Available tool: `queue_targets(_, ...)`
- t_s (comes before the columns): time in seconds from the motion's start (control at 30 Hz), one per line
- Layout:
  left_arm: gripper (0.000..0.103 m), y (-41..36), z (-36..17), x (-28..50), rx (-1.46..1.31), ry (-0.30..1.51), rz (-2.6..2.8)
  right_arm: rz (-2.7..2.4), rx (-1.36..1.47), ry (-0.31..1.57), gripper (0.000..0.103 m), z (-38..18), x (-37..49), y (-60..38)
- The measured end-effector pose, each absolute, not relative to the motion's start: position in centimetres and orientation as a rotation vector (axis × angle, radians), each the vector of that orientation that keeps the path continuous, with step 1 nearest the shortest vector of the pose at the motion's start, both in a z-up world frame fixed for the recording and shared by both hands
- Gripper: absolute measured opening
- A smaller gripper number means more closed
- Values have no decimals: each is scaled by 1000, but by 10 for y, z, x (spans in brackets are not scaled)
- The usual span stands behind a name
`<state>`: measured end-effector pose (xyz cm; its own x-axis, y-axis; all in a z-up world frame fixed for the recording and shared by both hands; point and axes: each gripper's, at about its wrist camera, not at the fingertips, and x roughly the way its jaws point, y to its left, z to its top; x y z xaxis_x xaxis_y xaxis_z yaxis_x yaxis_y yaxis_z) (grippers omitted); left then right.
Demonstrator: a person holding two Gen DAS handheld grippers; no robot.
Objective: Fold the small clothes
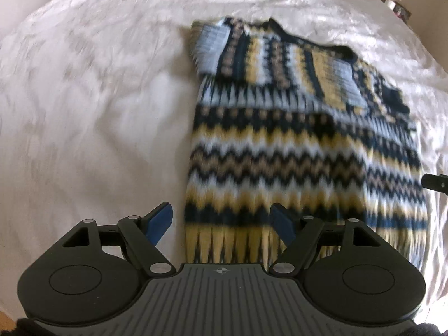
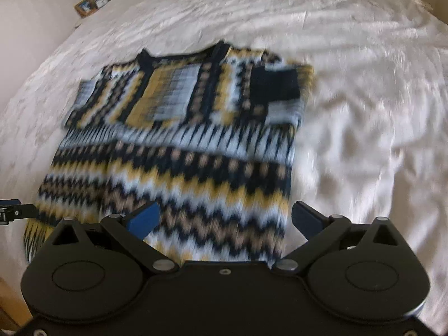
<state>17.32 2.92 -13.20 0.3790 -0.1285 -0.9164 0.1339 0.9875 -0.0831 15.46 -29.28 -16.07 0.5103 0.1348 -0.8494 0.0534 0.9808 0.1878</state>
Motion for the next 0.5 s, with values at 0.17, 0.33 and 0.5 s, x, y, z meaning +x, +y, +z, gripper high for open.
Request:
queue_targets(0.17,75,38,-144,147,7,1192,-206,12,224,1037,101,-162,115,-284)
queue_targets(0.33,75,40,-154,140,9,1181,-267,-57,249,1030,101,-156,80,-275)
queue_targets(0.5,76,41,-161,138,-6,1158,-300,-70,249,1013,101,-146,50,-258)
